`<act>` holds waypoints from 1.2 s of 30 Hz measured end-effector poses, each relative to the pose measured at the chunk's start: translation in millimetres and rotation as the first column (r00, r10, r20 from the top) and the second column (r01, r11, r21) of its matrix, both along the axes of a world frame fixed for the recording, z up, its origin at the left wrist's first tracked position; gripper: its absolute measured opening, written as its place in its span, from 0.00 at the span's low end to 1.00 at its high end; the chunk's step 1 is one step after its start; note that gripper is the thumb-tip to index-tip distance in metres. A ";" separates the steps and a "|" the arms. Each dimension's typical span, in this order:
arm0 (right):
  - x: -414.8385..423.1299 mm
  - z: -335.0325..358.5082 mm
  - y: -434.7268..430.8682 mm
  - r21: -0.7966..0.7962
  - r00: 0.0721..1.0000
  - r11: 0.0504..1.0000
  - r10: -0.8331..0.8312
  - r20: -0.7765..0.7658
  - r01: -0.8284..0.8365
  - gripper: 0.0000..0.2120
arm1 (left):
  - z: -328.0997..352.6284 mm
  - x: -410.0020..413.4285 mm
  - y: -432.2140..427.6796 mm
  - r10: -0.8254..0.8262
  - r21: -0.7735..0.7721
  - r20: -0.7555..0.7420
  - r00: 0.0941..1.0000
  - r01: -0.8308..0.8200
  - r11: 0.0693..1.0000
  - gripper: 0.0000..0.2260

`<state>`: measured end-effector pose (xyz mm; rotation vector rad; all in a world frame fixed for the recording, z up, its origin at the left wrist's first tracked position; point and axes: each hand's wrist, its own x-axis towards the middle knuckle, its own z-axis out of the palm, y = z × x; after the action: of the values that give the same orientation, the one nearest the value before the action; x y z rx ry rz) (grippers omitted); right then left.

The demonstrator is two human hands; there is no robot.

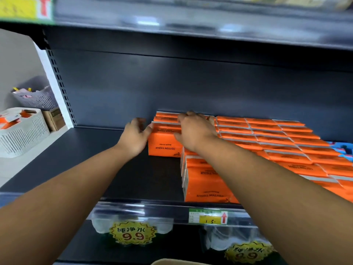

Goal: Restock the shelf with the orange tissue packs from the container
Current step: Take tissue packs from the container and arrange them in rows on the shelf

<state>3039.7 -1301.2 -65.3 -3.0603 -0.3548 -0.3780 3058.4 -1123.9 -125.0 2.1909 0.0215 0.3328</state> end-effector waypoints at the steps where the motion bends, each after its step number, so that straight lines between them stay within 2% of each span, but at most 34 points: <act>1: -6.9 2.0 -4.0 0.005 1.000 1.000 -0.002 -0.003 0.002 0.22 | 2.0 -4.3 3.8 -0.026 0.107 -0.012 1.000 0.028 0.994 0.26; 4: -35.4 9.0 -17.1 -0.006 1.000 1.000 -0.002 -0.014 0.002 0.25 | 9.6 -28.7 11.5 -0.106 0.360 -0.102 0.989 0.137 0.923 0.28; 8: -80.5 12.1 -32.5 -0.014 1.000 1.000 -0.005 -0.027 0.005 0.26 | 22.1 -77.6 3.6 -0.164 0.470 -0.099 0.982 0.191 0.862 0.29; 13: -142.5 -1.5 -44.9 -0.043 0.998 0.999 0.028 -0.050 -0.031 0.23 | 29.9 -148.7 -8.6 -0.169 0.573 -0.170 0.971 0.237 0.784 0.30; 20: -202.6 -19.5 -68.6 0.014 0.998 1.000 0.009 -0.066 -0.008 0.23 | 5.3 -227.5 -38.2 -0.168 0.613 -0.209 0.963 0.263 0.745 0.32; 28: -253.6 -52.6 -88.1 0.048 0.995 0.999 -0.014 -0.099 0.019 0.23 | -33.8 -265.1 -66.1 -0.164 0.614 -0.205 0.965 0.257 0.746 0.30; 31: -272.7 -78.9 -93.6 0.062 0.984 0.997 -0.033 -0.175 0.045 0.23 | -58.4 -280.3 -75.2 -0.158 0.601 -0.239 0.958 0.274 0.751 0.29; 36: -292.4 -133.4 -98.1 0.042 0.946 0.996 -0.066 -0.317 0.083 0.23 | -112.4 -304.1 -84.7 -0.126 0.572 -0.395 0.910 0.351 0.741 0.26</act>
<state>2747.3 -1399.3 -198.8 -3.0137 -0.2090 0.1021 2754.4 -1208.7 -237.4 2.8650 -0.2248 -0.2333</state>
